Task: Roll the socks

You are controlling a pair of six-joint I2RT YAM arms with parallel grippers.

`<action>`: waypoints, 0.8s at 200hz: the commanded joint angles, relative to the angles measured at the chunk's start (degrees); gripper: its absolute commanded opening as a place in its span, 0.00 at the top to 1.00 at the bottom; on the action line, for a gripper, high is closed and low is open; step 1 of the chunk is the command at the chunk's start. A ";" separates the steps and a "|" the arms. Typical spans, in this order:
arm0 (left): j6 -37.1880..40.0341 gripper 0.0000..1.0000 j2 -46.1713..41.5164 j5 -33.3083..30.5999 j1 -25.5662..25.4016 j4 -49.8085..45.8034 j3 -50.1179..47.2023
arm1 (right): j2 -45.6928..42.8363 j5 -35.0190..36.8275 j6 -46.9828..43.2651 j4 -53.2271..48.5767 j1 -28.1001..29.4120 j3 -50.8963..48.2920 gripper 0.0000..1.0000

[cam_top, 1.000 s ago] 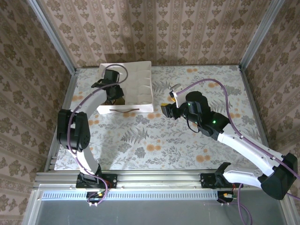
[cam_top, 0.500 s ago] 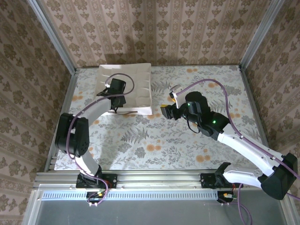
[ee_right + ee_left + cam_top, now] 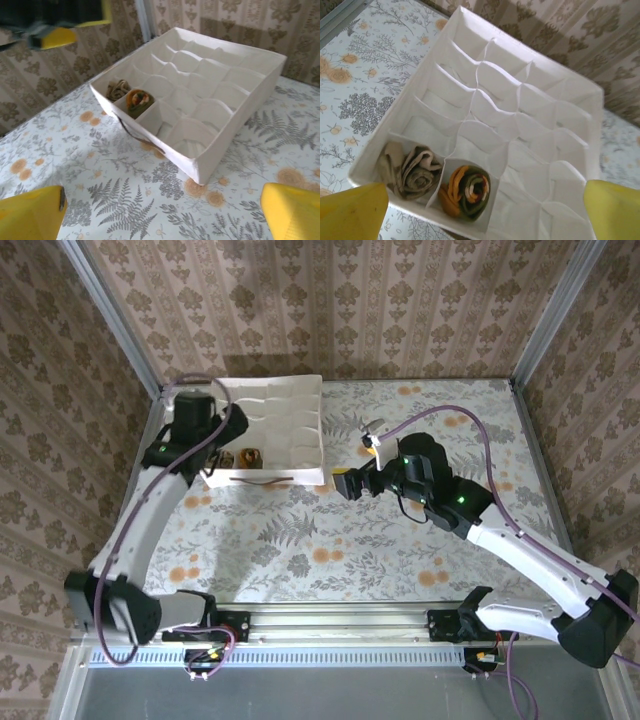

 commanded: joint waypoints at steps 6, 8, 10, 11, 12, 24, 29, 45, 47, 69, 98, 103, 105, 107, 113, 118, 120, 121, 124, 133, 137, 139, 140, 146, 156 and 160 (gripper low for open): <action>-2.28 0.00 -9.49 4.53 1.63 -4.91 -6.77 | -4.28 15.13 1.93 -4.78 -0.20 -0.98 0.00; -2.27 0.00 -10.09 3.98 1.64 -5.60 -7.21 | -4.60 17.32 2.12 -5.32 -0.20 -1.26 0.00; -2.27 0.00 -10.66 3.31 1.65 -6.21 -7.49 | -4.88 19.65 2.62 -5.80 -0.20 -1.57 0.00; -2.25 0.00 -10.93 2.92 1.60 -6.71 -7.61 | -5.05 20.23 2.84 -6.01 -0.20 -1.71 0.00; -2.29 0.00 -11.19 2.60 1.58 -7.13 -7.76 | -5.17 21.79 3.04 -6.25 -0.20 -1.91 0.00; -3.79 0.00 -13.55 -4.35 1.03 -12.71 -9.40 | -6.98 37.75 5.56 -8.06 -0.33 -4.82 0.00; -5.76 0.00 -14.25 -8.27 0.55 -16.50 -9.92 | -7.59 43.21 5.66 -8.25 -0.66 -6.51 0.00; -9.46 0.00 -16.54 -22.83 -1.08 -24.89 -12.79 | -10.05 49.66 2.13 -4.40 -4.39 -14.48 0.00; -9.12 0.00 -16.82 -23.78 -1.14 -25.12 -13.41 | -10.44 49.51 1.75 -3.64 -5.00 -15.60 0.00; -0.32 0.00 -22.18 -30.29 -0.65 -20.12 -22.24 | -15.18 45.67 0.64 6.29 -12.06 -28.02 0.00; 16.22 0.00 -30.05 -30.07 0.55 1.34 -36.44 | -14.67 41.13 -9.39 24.56 -15.40 -40.17 0.00; 18.07 0.00 -30.49 -30.01 1.03 4.86 -38.36 | -13.34 39.67 -10.87 27.11 -16.02 -41.16 0.00; 18.92 0.00 -30.52 -29.77 1.23 6.49 -39.14 | -12.80 38.93 -11.15 28.50 -16.20 -41.45 0.00; 19.60 0.00 -30.53 -29.45 1.50 8.15 -39.93 | -12.14 38.10 -11.30 29.33 -16.55 -41.70 0.00; 22.76 0.00 -30.17 -28.12 2.25 13.26 -42.21 | -10.13 35.15 -11.29 31.22 -17.95 -42.11 0.00; 25.01 0.00 -29.59 -26.76 3.01 17.97 -44.26 | -8.37 32.60 -11.20 32.57 -19.20 -42.32 0.00; 25.76 0.00 -29.29 -26.21 3.39 19.87 -45.10 | -7.67 31.38 -11.19 33.27 -19.60 -42.40 0.00; 26.13 0.00 -29.16 -25.95 3.58 20.88 -45.57 | -7.32 30.84 -11.14 33.65 -19.83 -42.43 0.00; 27.24 0.00 -28.64 -25.09 4.11 23.81 -46.78 | -6.16 29.43 -11.10 35.33 -20.48 -42.53 0.00; 29.24 0.00 -26.45 -22.48 6.01 31.65 -50.08 | -2.31 25.86 -11.81 40.67 -22.19 -42.95 0.00; 29.75 0.00 -25.20 -21.19 7.00 36.16 -51.44 | -0.66 24.77 -12.55 42.11 -22.82 -42.69 0.00; 29.93 0.00 -24.65 -20.56 7.49 38.24 -52.08 | 0.06 24.19 -12.80 42.47 -22.97 -42.30 0.00; 30.02 0.00 -24.16 -20.17 7.73 39.34 -52.45 | 0.41 23.91 -12.91 42.77 -23.05 -42.16 0.00; 30.18 0.00 -21.58 -17.91 9.29 45.66 -54.38 | 2.99 21.59 -13.66 45.03 -24.02 -41.36 0.00; 29.74 0.00 -16.55 -14.93 11.60 53.32 -55.95 | 7.12 18.07 -14.56 48.84 -25.69 -40.05 0.00; 29.45 0.00 -14.24 -14.22 12.38 55.28 -55.79 | 8.67 16.44 -14.96 50.68 -26.31 -39.65 0.00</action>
